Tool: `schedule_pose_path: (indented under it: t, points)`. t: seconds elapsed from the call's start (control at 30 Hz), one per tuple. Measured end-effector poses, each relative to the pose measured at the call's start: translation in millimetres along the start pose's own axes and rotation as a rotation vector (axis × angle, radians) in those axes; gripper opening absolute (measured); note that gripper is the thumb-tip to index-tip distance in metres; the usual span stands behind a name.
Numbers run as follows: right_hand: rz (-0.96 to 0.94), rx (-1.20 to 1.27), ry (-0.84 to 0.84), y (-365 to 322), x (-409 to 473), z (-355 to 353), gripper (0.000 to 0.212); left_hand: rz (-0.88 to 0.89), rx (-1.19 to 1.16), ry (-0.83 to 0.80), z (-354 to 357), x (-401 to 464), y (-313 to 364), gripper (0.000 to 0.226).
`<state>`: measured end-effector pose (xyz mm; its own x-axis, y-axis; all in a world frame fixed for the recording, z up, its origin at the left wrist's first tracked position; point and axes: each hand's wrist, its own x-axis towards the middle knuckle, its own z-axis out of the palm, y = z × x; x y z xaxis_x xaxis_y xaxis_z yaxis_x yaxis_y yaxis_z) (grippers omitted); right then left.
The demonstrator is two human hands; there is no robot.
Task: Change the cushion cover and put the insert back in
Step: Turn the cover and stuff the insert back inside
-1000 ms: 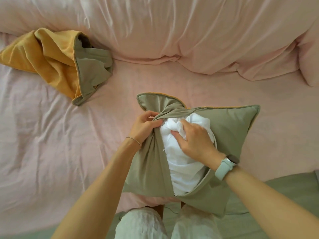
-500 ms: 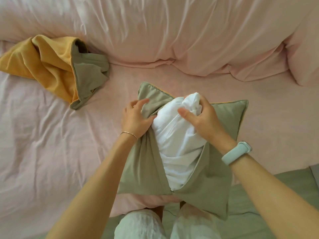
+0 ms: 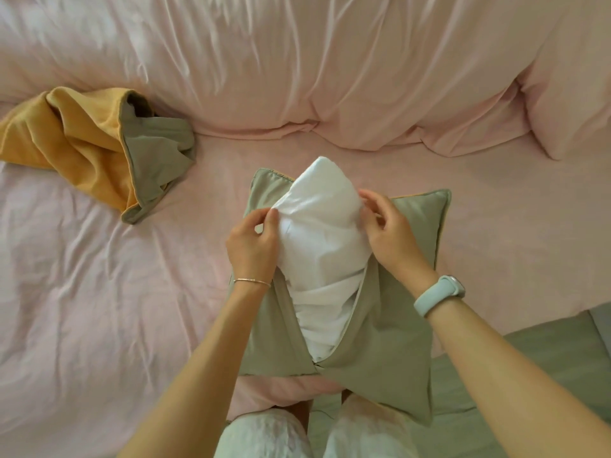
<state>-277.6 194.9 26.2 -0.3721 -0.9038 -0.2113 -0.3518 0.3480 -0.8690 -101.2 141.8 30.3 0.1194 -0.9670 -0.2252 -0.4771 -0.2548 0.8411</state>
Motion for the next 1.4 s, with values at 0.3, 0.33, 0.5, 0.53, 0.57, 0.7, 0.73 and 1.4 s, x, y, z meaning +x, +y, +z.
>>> schedule_pose_path:
  t: [0.3,0.33,0.5,0.53,0.57,0.7,0.73,1.4]
  points:
    - [-0.167,-0.537,-0.021,-7.1,29.9,5.8,0.024,-0.160,0.168,-0.090,-17.4,12.8,-11.3,0.021]
    - [-0.171,-0.549,-0.052,-11.2,34.0,6.6,0.026,-0.168,0.176,-0.112,-18.8,12.7,-14.2,0.020]
    - [-0.130,-0.509,-0.278,-19.9,51.2,20.8,0.041,-0.237,0.204,-0.168,-23.9,11.3,-25.3,0.012]
    - [-0.110,-0.463,-0.315,-17.7,51.5,23.9,0.042,-0.208,0.241,-0.157,-23.2,10.7,-24.1,0.010]
    - [-0.090,-0.417,-0.334,-14.7,50.6,26.2,0.041,-0.157,0.277,-0.131,-22.0,9.4,-22.2,0.013]
    - [0.063,-0.224,-0.324,-11.5,46.5,26.3,0.036,0.272,0.228,-0.053,-13.7,1.6,-8.6,0.030]
    - [0.097,-0.195,-0.330,-11.2,45.8,25.1,0.035,0.324,0.185,-0.066,-10.6,-1.9,-4.6,0.028]
    - [-0.310,-0.343,0.096,12.3,-21.0,-20.2,0.029,0.137,0.717,-0.551,-13.9,-38.2,-19.9,0.107]
